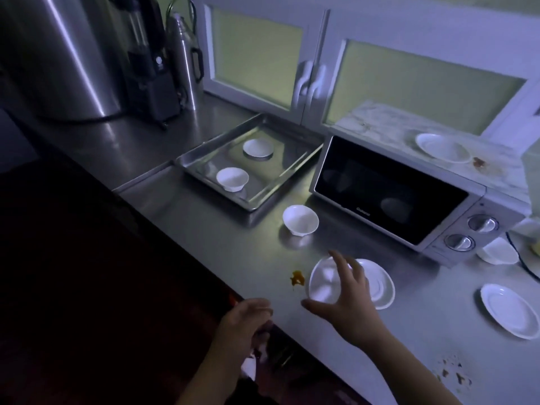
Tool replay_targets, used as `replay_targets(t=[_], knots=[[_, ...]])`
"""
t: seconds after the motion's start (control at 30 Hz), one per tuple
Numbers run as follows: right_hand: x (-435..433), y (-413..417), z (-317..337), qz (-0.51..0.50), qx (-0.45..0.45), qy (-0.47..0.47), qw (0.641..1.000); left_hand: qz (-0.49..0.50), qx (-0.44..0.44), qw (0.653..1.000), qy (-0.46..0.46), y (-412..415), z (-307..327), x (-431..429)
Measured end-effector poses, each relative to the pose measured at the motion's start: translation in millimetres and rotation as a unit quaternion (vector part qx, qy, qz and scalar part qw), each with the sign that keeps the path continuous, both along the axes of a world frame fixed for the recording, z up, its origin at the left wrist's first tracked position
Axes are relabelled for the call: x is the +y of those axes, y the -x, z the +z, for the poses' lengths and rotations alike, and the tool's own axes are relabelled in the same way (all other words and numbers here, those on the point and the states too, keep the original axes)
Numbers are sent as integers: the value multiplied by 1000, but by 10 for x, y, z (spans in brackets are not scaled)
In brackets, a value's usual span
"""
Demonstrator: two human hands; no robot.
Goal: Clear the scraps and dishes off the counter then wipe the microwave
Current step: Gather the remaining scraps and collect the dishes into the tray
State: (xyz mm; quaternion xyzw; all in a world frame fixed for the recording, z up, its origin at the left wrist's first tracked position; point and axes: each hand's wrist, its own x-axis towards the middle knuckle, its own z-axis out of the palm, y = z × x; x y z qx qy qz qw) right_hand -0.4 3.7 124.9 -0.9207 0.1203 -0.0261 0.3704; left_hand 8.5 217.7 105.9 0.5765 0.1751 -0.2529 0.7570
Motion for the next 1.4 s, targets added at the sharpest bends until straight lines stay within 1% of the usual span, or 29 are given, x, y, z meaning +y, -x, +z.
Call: replay_targets(t=[0.07, 0.23, 0.3, 0.37, 0.43, 0.53, 0.73, 0.83, 0.93, 1.0, 1.07, 1.1, 1.17, 1.23, 1.27, 1.33, 1.4], knots=[[-27, -411, -35, -8, 17, 26, 999, 6, -4, 1000, -24, -317, -11, 171], [-155, -1609, -187, -19, 75, 50, 996, -4, -20, 996, -85, -1311, 127, 518], [-238, -2060, -243, -21, 121, 70, 990, -25, -23, 994, -103, -1666, 223, 653], [-306, -2458, -326, -13, 186, 110, 976, -39, -27, 992, -119, -1986, 294, 782], [-338, -2751, -429, -3, 243, 150, 958, -26, -30, 990, -132, -2247, 330, 909], [-331, -2985, -574, 1, 294, 170, 941, 4, -16, 991, -131, -2507, 298, 1090], [-336, -3161, -836, -15, 324, 165, 931, -4, 11, 994, -111, -3008, 156, 1321], [-313, -3169, -938, -45, 329, 161, 930, -28, 17, 995, -97, -3359, 53, 1357], [-251, -3179, -978, -89, 329, 146, 929, -77, 18, 993, -82, -3759, -32, 1349], [-165, -3173, -916, -138, 322, 115, 929, -133, 5, 988, -83, -4020, -50, 1343], [-1, -3186, -769, -198, 291, 57, 934, -198, -30, 976, -86, -4251, -19, 1338], [116, -3203, -655, -228, 265, 6, 937, -229, -56, 968, -83, -4350, 15, 1336], [422, -3260, -346, -267, 202, -126, 934, -295, -116, 946, -67, -4517, 111, 1331], [797, -3326, 18, -267, 157, -243, 919, -367, -170, 913, -53, -4654, 192, 1336], [990, -3364, 186, -255, 142, -286, 913, -400, -190, 895, -46, -4711, 217, 1338], [1356, -3454, 449, -228, 111, -348, 902, -455, -212, 864, -26, -4805, 244, 1347], [1690, -3562, 625, -208, 72, -390, 894, -487, -208, 848, 7, -4885, 255, 1368]])
